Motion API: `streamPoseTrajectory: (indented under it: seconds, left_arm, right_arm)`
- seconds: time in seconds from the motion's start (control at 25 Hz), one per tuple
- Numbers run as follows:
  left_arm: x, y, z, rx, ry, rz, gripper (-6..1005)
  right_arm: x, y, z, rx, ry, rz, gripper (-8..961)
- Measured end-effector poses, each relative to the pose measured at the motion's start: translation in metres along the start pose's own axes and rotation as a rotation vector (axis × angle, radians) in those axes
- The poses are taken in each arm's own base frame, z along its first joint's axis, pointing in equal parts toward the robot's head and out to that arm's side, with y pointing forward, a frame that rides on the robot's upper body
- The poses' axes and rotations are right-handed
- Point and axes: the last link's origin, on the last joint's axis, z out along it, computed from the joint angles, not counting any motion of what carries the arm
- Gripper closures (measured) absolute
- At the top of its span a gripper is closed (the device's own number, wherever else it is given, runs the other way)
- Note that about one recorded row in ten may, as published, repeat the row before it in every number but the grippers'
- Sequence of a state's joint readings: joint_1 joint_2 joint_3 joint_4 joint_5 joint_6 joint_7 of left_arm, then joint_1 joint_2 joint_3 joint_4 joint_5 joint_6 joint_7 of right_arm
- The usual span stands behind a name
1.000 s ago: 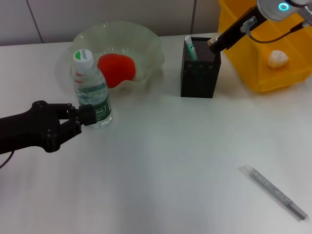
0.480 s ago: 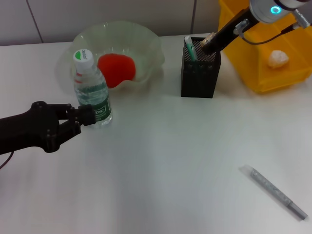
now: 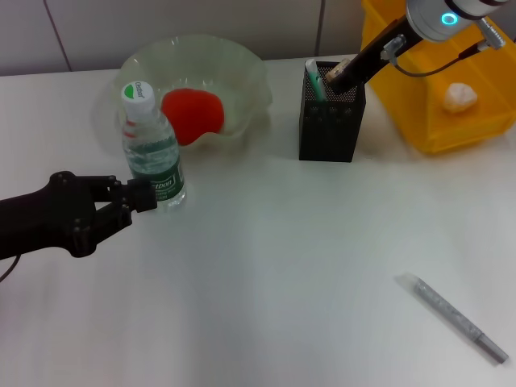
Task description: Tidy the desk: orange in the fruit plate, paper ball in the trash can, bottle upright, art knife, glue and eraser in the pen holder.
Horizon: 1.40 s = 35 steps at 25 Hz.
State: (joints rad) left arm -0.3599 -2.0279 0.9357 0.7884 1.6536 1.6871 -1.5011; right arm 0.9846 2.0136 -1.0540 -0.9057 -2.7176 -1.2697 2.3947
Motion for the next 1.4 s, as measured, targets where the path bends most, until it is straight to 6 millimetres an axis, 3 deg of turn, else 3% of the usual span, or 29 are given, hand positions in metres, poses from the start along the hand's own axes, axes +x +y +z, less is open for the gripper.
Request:
streamPoseTrajectory:
  seconds: [0.96,1.4]
  left_arm:
    - [0.001,0.003,0.000,-0.022,0.001,0.000,861]
    - [-0.001,0.004,-0.001,-0.023,0.003,-0.004,861]
  right_arm:
    - [0.008,-0.005,-0.001,-0.005,0.019,0.032,511]
    - [-0.008,-0.003,-0.012,0.032,-0.040,-0.005,470]
